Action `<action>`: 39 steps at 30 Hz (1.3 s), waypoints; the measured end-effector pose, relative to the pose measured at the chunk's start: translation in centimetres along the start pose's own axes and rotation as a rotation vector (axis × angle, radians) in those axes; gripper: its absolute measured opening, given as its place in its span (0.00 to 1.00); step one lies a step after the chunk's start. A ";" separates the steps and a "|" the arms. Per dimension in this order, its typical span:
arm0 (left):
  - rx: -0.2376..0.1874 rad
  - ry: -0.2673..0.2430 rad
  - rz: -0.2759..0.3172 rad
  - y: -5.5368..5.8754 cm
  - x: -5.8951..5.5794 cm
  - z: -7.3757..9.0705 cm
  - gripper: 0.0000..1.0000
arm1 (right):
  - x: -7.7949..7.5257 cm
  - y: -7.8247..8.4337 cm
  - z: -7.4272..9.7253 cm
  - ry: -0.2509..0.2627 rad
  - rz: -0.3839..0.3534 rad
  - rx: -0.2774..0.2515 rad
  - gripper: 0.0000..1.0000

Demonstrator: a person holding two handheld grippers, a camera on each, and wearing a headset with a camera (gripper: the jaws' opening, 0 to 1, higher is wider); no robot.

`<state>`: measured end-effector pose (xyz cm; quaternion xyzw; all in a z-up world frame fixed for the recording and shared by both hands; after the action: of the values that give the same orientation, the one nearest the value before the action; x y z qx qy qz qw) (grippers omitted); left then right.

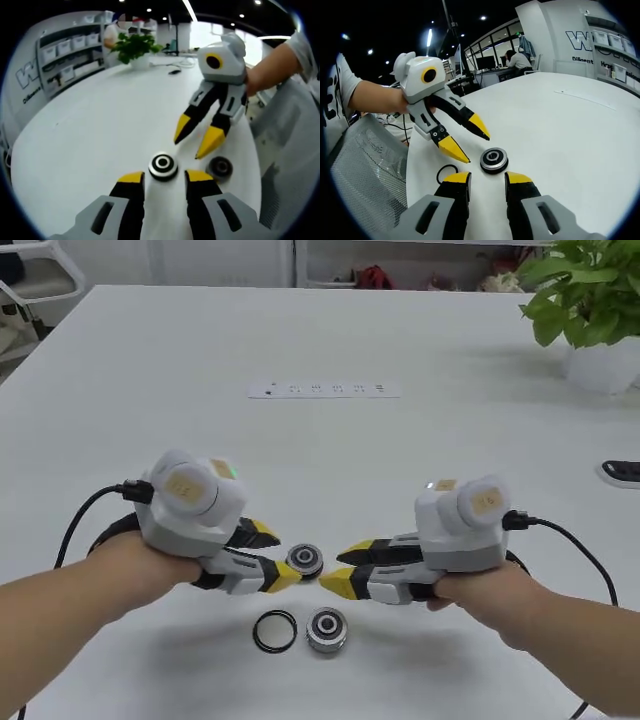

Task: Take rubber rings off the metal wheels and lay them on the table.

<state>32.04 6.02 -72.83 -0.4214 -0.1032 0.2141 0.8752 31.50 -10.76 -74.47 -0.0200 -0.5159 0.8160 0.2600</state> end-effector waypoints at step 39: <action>-0.015 0.001 0.016 -0.6 -0.2 -1.9 0.17 | -0.1 0.8 -0.5 -0.007 -0.016 0.016 0.23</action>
<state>32.76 4.28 -73.52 -0.4288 -0.1011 0.2200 0.8704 31.40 -10.67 -75.37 -0.0111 -0.5102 0.8181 0.2650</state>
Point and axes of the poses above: the centre of the closed fingertips' face, and the gripper's own axes: z roughly backward along the fingers, x roughly to its left, y roughly out of its underside, the point moved 9 cm from there along z, roughly backward along the fingers, and after that the axes turned 1 degree about -x, right-handed, at the moved point
